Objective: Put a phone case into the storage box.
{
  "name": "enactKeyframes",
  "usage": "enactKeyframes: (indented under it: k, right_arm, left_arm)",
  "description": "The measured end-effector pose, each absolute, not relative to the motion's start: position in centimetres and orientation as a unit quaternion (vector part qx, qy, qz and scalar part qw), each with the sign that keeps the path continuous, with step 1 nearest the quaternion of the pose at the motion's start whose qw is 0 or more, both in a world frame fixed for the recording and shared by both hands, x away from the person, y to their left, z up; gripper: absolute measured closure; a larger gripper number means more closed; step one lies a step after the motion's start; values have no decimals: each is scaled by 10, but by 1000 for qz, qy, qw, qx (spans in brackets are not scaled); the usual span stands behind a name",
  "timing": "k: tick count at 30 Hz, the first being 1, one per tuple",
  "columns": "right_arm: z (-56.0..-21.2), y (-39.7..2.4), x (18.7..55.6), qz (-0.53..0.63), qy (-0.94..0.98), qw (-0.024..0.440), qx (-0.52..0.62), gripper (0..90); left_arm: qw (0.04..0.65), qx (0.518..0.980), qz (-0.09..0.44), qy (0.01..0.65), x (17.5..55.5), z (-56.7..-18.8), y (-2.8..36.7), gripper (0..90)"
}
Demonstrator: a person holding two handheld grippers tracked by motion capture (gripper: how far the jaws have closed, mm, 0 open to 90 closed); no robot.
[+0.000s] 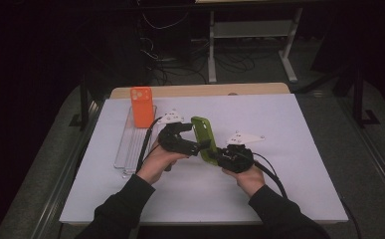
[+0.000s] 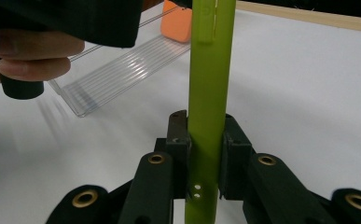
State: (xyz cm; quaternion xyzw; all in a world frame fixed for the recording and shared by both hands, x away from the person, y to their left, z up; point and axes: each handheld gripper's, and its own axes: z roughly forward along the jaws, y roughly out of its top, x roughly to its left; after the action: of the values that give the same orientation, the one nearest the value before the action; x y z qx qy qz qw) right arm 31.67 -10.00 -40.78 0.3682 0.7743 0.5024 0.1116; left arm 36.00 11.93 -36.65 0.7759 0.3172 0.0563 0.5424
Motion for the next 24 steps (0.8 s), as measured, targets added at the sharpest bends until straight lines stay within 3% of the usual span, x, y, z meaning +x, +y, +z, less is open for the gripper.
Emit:
enactKeyframes:
  k: [24]
  right_arm:
    - [-405,-93,310,512,779,108,345,758]
  left_arm:
    - [555,763,43,327,366,-370,122,0]
